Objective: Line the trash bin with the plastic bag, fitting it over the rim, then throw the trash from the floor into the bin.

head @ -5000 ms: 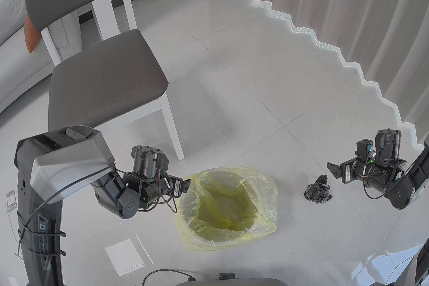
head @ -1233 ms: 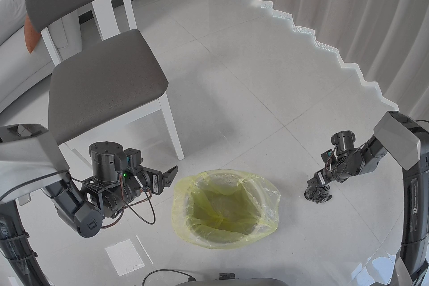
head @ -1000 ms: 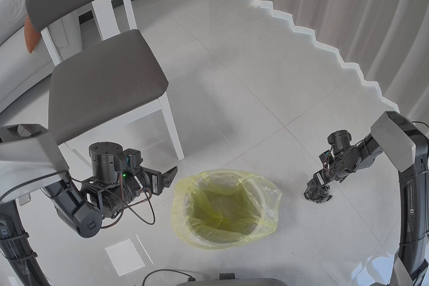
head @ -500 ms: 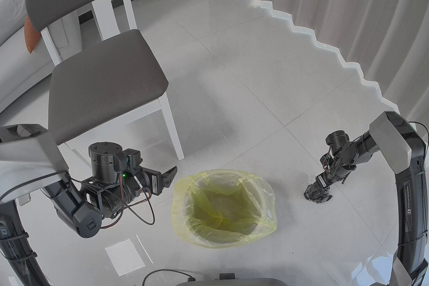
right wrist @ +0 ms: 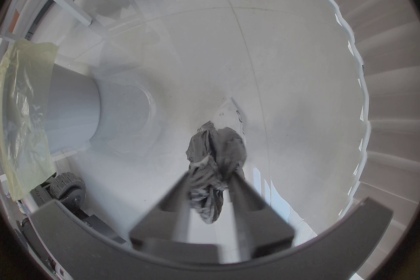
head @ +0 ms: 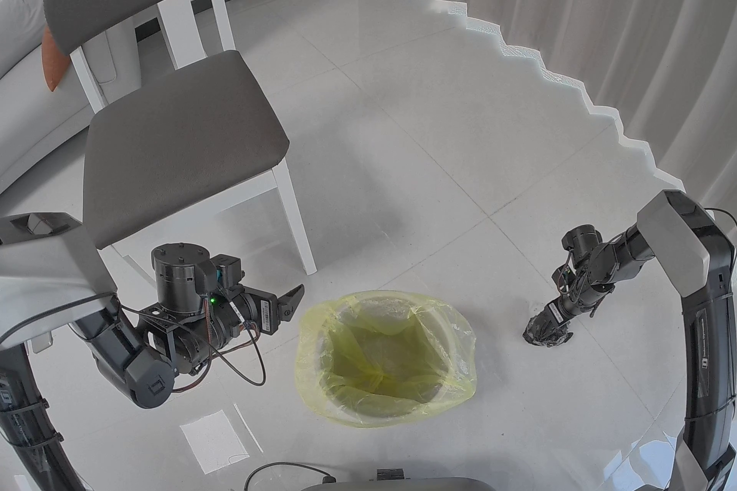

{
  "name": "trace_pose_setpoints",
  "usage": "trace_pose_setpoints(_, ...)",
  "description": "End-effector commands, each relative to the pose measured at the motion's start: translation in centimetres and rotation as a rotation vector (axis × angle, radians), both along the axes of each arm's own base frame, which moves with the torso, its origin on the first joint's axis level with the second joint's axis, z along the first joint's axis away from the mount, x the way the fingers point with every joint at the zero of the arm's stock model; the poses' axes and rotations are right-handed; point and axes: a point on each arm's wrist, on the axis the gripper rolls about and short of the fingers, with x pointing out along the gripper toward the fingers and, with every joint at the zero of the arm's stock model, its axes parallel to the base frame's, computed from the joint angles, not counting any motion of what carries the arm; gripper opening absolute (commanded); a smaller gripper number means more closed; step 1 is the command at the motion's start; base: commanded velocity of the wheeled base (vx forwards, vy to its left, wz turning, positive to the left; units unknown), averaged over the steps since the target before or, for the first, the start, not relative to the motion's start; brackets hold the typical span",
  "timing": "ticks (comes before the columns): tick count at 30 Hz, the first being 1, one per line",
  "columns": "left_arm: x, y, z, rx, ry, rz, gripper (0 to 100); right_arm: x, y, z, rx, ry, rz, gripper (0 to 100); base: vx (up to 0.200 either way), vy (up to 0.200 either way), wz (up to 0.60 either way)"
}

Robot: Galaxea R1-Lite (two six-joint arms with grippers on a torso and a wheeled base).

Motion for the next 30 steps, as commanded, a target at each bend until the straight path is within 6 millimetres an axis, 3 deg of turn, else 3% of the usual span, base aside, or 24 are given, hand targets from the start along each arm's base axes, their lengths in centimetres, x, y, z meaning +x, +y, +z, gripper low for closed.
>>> trace_pose_setpoints(1,-0.1,-0.1,0.1,-0.002,-0.003,-0.004,100,-0.5,-0.2,2.8,0.003,-0.040,-0.006,0,0.000,0.000,0.00)
trace_pose_setpoints(5,-0.3,-0.4,0.5,-0.011,-0.021,-0.013,100,-1.5,-0.2,5.8,0.013,-0.083,-0.005,0,0.000,0.000,0.00)
trace_pose_setpoints(9,-0.6,-0.3,1.5,-0.024,-0.052,-0.016,100,-3.9,0.6,11.8,0.041,-0.183,0.029,0,0.000,0.000,0.00)
trace_pose_setpoints(14,-1.4,0.0,2.1,-0.030,-0.063,-0.017,100,-8.4,4.7,19.5,0.094,-0.342,0.153,0,0.000,0.000,0.00)
trace_pose_setpoints(18,-1.6,0.0,2.6,-0.048,-0.073,-0.014,100,-12.4,8.2,23.9,0.124,-0.451,0.270,0,0.000,0.000,0.00)
trace_pose_setpoints(23,-1.9,-0.4,3.0,-0.057,-0.082,-0.025,100,-16.7,12.4,26.3,0.177,-0.509,0.419,0,0.000,0.000,0.00)
trace_pose_setpoints(29,-2.2,-0.7,3.1,-0.065,-0.083,-0.032,100,-19.9,17.4,25.5,0.316,-0.489,0.511,0,0.000,0.000,0.00)
trace_pose_setpoints(30,-2.2,-0.7,3.1,-0.065,-0.083,-0.032,100,-19.9,17.4,25.5,0.316,-0.489,0.511,0,0.000,0.000,0.00)
